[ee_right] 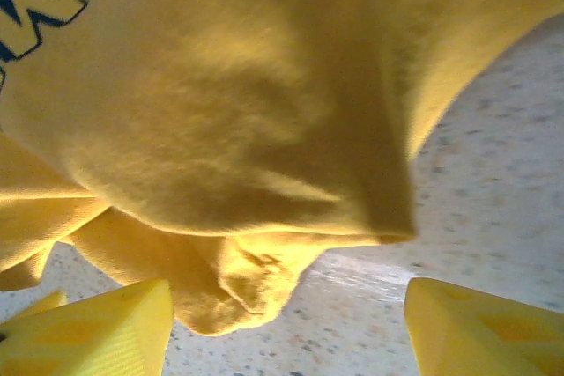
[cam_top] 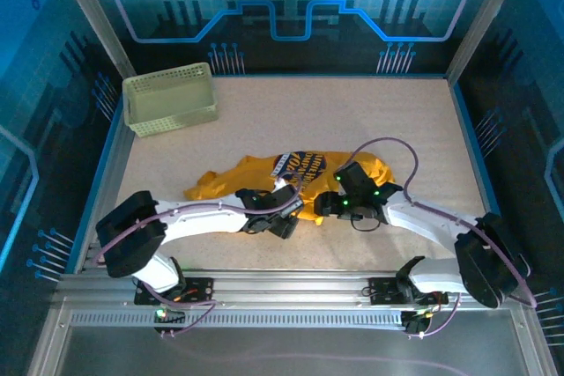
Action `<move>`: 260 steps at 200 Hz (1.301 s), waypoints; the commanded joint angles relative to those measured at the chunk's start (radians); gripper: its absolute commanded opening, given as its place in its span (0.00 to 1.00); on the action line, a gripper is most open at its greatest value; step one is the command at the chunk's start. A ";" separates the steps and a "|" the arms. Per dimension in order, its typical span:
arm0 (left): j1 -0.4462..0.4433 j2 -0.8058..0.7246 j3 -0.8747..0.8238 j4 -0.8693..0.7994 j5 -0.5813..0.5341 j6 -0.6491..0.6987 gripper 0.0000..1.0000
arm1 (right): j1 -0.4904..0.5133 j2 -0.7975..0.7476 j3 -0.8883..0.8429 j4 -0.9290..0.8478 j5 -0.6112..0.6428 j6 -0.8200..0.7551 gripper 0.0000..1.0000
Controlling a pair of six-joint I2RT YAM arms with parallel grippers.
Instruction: Fold the inside-out t-shirt
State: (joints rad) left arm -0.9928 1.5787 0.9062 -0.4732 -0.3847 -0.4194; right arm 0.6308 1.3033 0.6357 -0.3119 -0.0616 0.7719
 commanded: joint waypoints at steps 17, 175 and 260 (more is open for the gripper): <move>0.064 0.004 0.032 0.037 -0.034 -0.006 0.56 | 0.039 0.120 0.035 0.078 -0.020 0.051 0.59; 0.404 -0.532 -0.164 0.228 0.402 -0.044 0.03 | 0.043 -0.397 0.198 -0.404 0.333 -0.305 0.00; 0.441 -0.010 0.169 -0.212 -0.019 -0.095 0.60 | -0.026 0.036 0.337 -0.347 0.374 -0.273 0.35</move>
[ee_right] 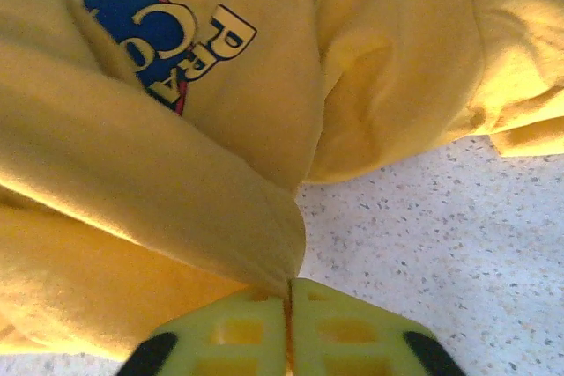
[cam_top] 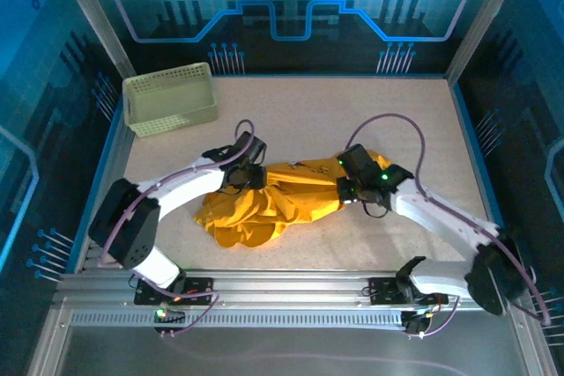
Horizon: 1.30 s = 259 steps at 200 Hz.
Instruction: Fold the inside-out t-shirt
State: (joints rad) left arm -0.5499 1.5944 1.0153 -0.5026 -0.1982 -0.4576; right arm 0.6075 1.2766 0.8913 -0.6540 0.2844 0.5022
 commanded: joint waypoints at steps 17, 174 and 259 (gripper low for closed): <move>-0.064 -0.105 0.058 -0.234 -0.323 -0.104 0.72 | 0.008 0.066 0.110 -0.023 0.066 -0.004 0.52; -0.251 0.052 0.202 -0.190 -0.203 -0.036 0.42 | 0.113 0.028 0.093 0.073 0.038 -0.030 0.55; -0.250 0.148 0.235 -0.217 -0.287 -0.040 0.44 | 0.112 0.015 0.081 0.073 0.048 -0.024 0.57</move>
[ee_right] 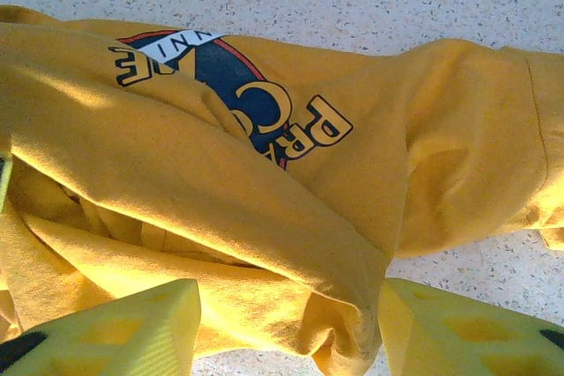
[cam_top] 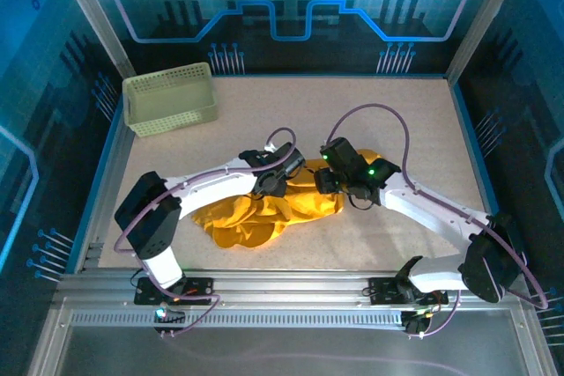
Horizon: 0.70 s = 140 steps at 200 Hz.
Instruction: Fold the inside-out t-shirt
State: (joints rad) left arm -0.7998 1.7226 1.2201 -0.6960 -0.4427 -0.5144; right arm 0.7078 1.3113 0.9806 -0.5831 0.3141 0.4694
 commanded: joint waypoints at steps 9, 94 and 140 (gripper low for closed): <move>0.001 0.030 0.037 -0.023 -0.042 0.018 0.44 | 0.012 -0.022 -0.011 0.003 0.020 0.009 0.58; 0.002 0.036 0.057 -0.022 -0.148 0.021 0.20 | 0.012 -0.027 -0.032 0.008 0.017 0.016 0.59; 0.001 -0.055 0.014 0.034 -0.084 0.034 0.00 | 0.009 -0.012 -0.037 0.004 0.025 0.027 0.61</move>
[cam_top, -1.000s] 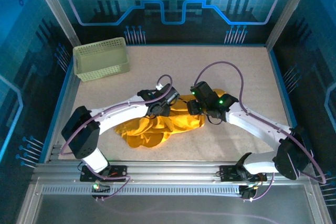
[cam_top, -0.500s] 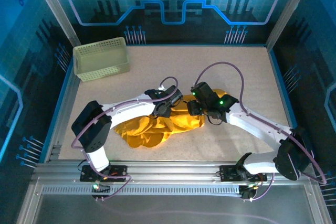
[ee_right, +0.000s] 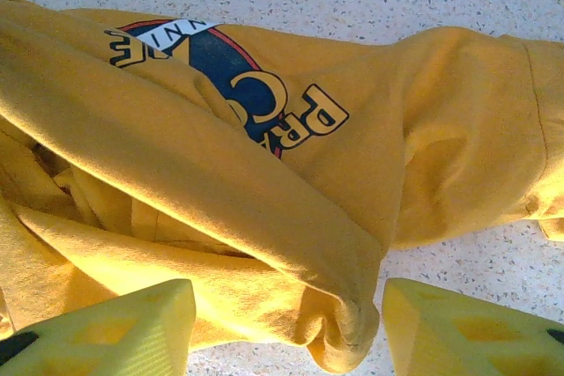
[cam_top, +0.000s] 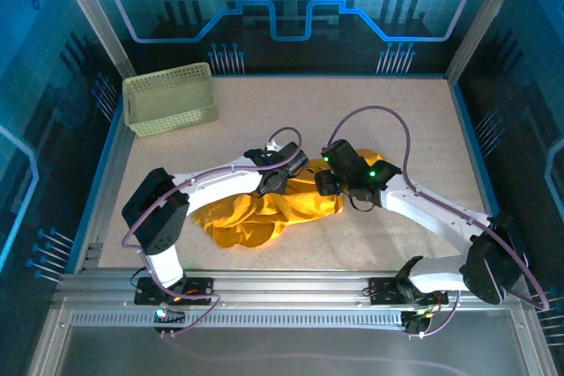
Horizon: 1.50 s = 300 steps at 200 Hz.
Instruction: Fold the inside-out t-shirt
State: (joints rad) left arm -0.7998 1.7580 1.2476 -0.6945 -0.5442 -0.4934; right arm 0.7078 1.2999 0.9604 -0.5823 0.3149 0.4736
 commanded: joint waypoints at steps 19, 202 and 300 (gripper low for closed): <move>0.001 -0.164 -0.050 0.082 0.079 0.026 0.00 | 0.007 0.011 -0.028 0.021 -0.003 0.025 0.61; 0.062 -0.636 -0.301 0.434 0.658 0.053 0.00 | 0.045 0.177 0.029 0.372 -0.164 -0.062 0.35; 0.279 -0.794 -0.399 0.393 0.644 0.045 0.00 | 0.025 -0.149 -0.015 0.064 -0.371 -0.239 0.00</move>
State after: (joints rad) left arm -0.5758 0.9890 0.8661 -0.3088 0.0887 -0.4648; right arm 0.7490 1.3048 0.9588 -0.3660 0.0612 0.2920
